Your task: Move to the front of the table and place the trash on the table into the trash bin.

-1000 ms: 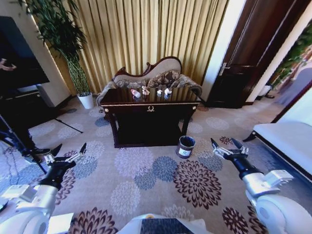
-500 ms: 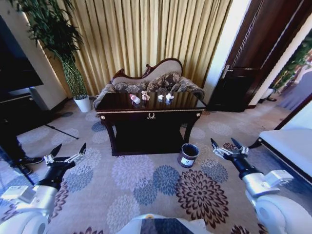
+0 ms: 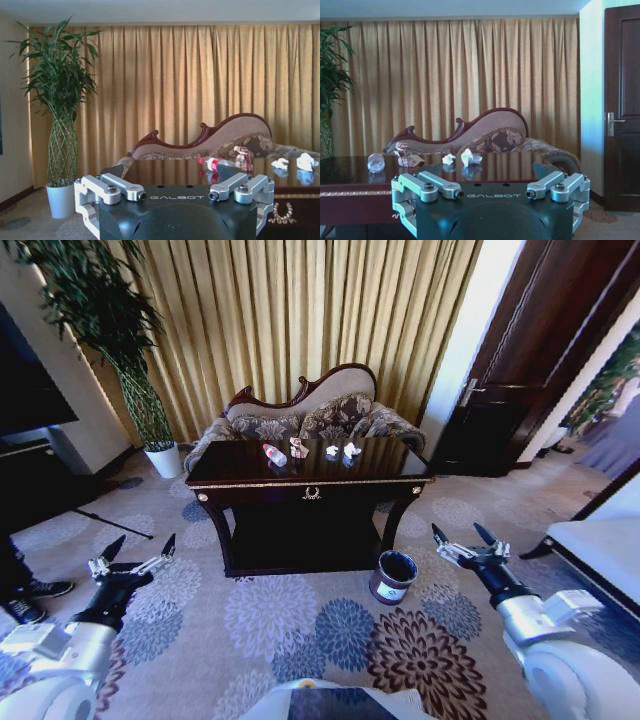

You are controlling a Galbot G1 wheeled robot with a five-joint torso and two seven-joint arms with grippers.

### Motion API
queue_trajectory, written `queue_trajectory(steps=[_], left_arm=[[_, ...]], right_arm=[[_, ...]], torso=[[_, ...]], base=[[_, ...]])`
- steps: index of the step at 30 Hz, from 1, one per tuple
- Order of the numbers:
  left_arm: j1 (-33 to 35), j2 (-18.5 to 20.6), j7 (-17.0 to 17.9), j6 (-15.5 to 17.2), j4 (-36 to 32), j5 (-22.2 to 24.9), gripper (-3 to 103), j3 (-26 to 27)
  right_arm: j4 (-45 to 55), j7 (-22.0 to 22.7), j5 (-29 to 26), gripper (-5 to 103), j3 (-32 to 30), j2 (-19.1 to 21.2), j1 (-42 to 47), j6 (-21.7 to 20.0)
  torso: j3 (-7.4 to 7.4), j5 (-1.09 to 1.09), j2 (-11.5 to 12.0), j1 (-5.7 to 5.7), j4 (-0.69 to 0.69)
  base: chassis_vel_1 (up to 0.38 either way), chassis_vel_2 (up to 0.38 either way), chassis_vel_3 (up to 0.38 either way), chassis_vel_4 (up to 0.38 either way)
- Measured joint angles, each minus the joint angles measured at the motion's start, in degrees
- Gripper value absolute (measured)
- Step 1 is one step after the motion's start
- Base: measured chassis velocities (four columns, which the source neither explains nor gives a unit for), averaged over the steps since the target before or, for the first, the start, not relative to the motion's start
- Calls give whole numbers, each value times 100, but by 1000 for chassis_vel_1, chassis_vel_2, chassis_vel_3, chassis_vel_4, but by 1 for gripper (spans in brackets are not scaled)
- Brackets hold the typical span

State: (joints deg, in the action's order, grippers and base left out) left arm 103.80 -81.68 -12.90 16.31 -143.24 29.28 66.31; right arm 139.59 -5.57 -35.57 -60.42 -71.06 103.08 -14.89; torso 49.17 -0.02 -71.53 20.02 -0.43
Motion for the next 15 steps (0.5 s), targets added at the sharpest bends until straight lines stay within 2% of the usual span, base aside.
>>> queue_trajectory(steps=[15], left_arm=[[11, 0, -16, -12, 0, 39, 100, 60]], right_arm=[[30, -16, 31, 100, 12, -32, 25, 1]], torso=[[0, 1, 0, 0, 1]], base=[[-225, 223, 225, -237]])
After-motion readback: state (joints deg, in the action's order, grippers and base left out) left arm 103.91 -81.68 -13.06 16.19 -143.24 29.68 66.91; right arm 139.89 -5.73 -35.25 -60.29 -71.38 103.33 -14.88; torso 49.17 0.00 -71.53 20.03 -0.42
